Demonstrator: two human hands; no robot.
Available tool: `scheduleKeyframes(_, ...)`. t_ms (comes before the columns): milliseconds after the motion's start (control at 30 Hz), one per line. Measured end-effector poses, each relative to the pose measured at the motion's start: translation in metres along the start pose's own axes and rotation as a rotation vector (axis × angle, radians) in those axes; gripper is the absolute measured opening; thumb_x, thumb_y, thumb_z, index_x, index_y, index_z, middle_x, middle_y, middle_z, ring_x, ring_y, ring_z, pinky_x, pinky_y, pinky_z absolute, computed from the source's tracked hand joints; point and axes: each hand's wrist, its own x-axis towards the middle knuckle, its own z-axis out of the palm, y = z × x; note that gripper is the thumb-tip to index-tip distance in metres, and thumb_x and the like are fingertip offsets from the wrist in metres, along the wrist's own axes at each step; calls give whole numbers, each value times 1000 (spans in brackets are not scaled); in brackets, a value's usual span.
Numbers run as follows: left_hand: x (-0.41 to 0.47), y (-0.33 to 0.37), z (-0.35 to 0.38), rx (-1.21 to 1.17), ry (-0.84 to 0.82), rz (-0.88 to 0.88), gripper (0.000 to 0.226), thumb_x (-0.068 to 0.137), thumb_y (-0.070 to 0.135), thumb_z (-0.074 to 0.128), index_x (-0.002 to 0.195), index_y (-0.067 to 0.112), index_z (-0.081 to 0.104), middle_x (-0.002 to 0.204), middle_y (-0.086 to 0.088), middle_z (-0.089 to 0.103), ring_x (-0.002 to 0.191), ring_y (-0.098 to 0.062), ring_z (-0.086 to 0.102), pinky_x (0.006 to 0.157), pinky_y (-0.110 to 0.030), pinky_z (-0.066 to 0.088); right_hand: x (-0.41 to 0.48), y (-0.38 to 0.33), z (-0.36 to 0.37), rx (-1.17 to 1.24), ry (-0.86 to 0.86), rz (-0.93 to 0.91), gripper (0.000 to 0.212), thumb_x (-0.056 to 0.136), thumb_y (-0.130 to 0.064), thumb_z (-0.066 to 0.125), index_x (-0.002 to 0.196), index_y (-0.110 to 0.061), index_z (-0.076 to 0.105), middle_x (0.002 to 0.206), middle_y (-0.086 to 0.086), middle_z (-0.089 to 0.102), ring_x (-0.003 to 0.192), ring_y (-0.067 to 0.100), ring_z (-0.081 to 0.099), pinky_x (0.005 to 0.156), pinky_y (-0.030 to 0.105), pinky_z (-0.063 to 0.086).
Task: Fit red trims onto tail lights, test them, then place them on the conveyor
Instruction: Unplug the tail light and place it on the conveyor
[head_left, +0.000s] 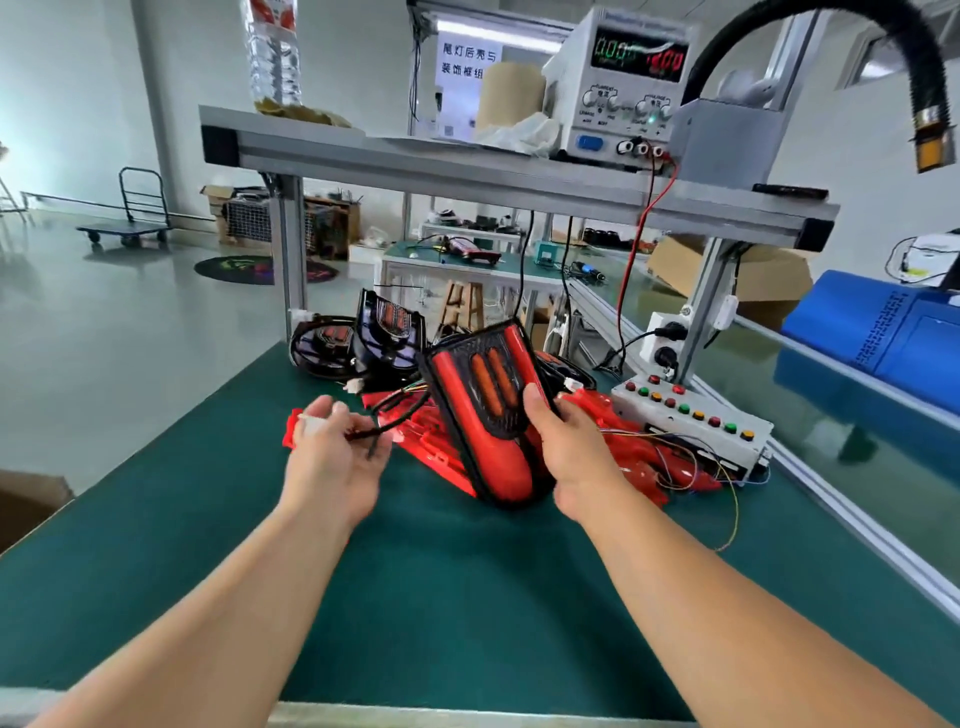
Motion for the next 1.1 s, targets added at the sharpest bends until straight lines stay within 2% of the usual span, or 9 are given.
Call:
scheduleKeyframes(100, -17, -20, 2, 299, -151, 61, 29, 99, 0, 45, 111, 22, 61, 76, 9, 70, 73, -6, 60, 74, -23, 47, -5, 10, 10, 119, 28, 204, 50, 85, -57, 65, 112, -16, 66, 113, 5, 71, 108, 31, 65, 104, 55, 45)
scheduleKeyframes(200, -31, -32, 2, 372, -343, 6, 36, 99, -4, 40, 113, 17, 65, 88, 7, 77, 75, -5, 68, 66, -18, 53, -11, 17, 19, 165, 40, 277, 49, 88, -57, 61, 121, -21, 62, 119, 6, 69, 110, 34, 64, 103, 59, 43)
scheduleKeyframes(367, -36, -35, 4, 393, -469, -57, 26, 99, 20, 53, 124, 17, 62, 108, -6, 75, 91, -17, 72, 77, -34, 60, -19, 20, 26, 154, 81, 203, 55, 92, -57, 54, 136, -24, 48, 135, 4, 59, 123, 32, 56, 105, 57, 43)
scheduleKeyframes(533, -29, -29, 18, 370, -425, 142, 12, 91, 20, 64, 102, 24, 61, 93, 1, 77, 85, -12, 74, 65, -22, 58, -23, 10, 26, 211, -49, 122, 49, 100, -56, 37, 127, -24, 61, 124, 0, 68, 118, 19, 62, 108, 48, 43)
scheduleKeyframes(600, -19, -13, 26, 268, -442, 119, 24, 83, 27, 66, 103, 15, 60, 92, -2, 77, 84, -14, 74, 66, -28, 60, -17, 2, 20, 190, -44, 84, 42, 104, -46, 35, 120, -24, 66, 119, 1, 71, 112, 12, 63, 105, 36, 43)
scheduleKeyframes(667, -7, 9, 36, 224, -469, 95, 32, 79, 32, 65, 103, 11, 65, 97, -9, 76, 85, -23, 74, 67, -37, 61, -9, -4, 13, 75, -47, 32, 36, 105, -32, 39, 137, -23, 54, 136, 3, 59, 117, 11, 57, 102, 28, 41)
scheduleKeyframes(833, 16, 63, 64, 92, -545, 90, 28, 81, 33, 59, 84, 16, 81, 99, -5, 77, 89, -20, 74, 67, -39, 61, 18, -19, 18, -49, -116, 14, 52, 104, -34, 41, 154, -28, 24, 160, 2, 26, 144, 24, 31, 120, 49, 24)
scheduleKeyframes(933, 19, 81, 73, 27, -610, 20, 35, 80, 35, 59, 97, 12, 78, 105, -8, 75, 93, -23, 74, 75, -44, 61, 38, -33, 23, -20, -79, 0, 57, 104, -40, 39, 155, -34, 15, 162, 4, 21, 145, 25, 30, 119, 51, 23)
scheduleKeyframes(1100, 9, 71, 64, 36, -670, -159, 40, 80, 40, 57, 78, 9, 81, 87, -9, 77, 77, -22, 75, 62, -39, 61, 61, -59, 19, -36, -13, -135, 55, 103, -51, 25, 154, -41, 7, 163, -4, 14, 148, 23, 20, 119, 46, 18)
